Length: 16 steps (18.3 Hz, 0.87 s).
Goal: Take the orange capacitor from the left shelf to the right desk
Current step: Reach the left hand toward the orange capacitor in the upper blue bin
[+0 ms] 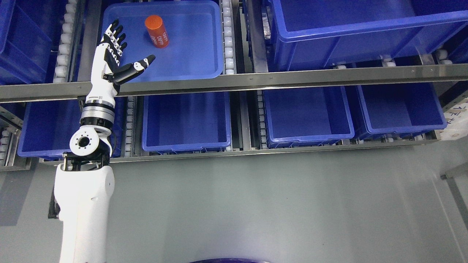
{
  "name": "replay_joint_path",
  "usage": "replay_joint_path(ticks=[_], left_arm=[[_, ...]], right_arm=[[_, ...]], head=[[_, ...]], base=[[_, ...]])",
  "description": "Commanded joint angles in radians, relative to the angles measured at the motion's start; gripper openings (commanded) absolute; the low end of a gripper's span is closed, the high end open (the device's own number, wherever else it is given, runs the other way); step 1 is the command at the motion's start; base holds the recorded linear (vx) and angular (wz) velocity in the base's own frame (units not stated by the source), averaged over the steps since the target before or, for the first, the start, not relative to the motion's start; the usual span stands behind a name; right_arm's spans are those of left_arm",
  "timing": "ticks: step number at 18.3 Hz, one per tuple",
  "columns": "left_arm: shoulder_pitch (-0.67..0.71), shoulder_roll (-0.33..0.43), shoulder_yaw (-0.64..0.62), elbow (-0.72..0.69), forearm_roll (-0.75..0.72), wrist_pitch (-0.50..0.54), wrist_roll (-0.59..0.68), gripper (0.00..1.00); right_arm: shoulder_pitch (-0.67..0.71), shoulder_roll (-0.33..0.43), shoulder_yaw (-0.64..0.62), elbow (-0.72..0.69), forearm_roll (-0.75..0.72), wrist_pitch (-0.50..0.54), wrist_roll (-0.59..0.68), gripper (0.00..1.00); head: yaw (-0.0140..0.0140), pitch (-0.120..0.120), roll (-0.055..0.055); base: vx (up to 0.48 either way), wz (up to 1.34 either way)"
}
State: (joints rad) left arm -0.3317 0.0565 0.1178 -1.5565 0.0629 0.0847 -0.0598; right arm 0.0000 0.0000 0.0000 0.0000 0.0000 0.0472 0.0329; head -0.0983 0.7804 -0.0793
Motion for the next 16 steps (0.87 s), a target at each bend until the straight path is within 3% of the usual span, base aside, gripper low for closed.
replay_joint_path(ticks=[1,6,9,11,13,16], left_arm=[[-0.009,-0.001,-0.001,0.004,0.000,-0.002,-0.002,1.00],[-0.090,0.003,-0.023,0.096,-0.002,-0.002,-0.002,1.00],[-0.202,0.017,-0.024,0.273,-0.023,-0.006,-0.002,1.00],[-0.294,0.052,-0.029,0.436,-0.032,-0.063,-0.002,1.00],[-0.366,0.055,-0.088,0.593,-0.049,-0.105,-0.002,1.00],[-0.408,0.037,-0.179,0.711,-0.048,-0.105,-0.028,1.00]], right_arm=[[0.002,-0.017,-0.011,-0.034,0.000,-0.003,-0.001,1.00],[0.002,-0.017,-0.011,-0.034,0.000,-0.003,-0.001,1.00],[0.002,-0.017,-0.011,-0.034,0.000,-0.003,-0.001,1.00],[0.002,-0.017,-0.011,-0.034,0.000,-0.003,-0.001,1.00],[0.002,-0.017,-0.011,-0.034,0.000,-0.003,-0.001,1.00],[0.002,-0.017,-0.011,-0.034,0.000,-0.003,-0.001,1.00]], head=[[0.0000,0.000,0.000],[0.0000,0.000,0.000],[0.0000,0.000,0.000],[0.0000,0.000,0.000],[0.0000,0.000,0.000],[0.0000,0.000,0.000]], base=[[0.000,0.00],[0.000,0.00],[0.000,0.00],[0.000,0.00],[0.000,0.00],[0.000,0.00]])
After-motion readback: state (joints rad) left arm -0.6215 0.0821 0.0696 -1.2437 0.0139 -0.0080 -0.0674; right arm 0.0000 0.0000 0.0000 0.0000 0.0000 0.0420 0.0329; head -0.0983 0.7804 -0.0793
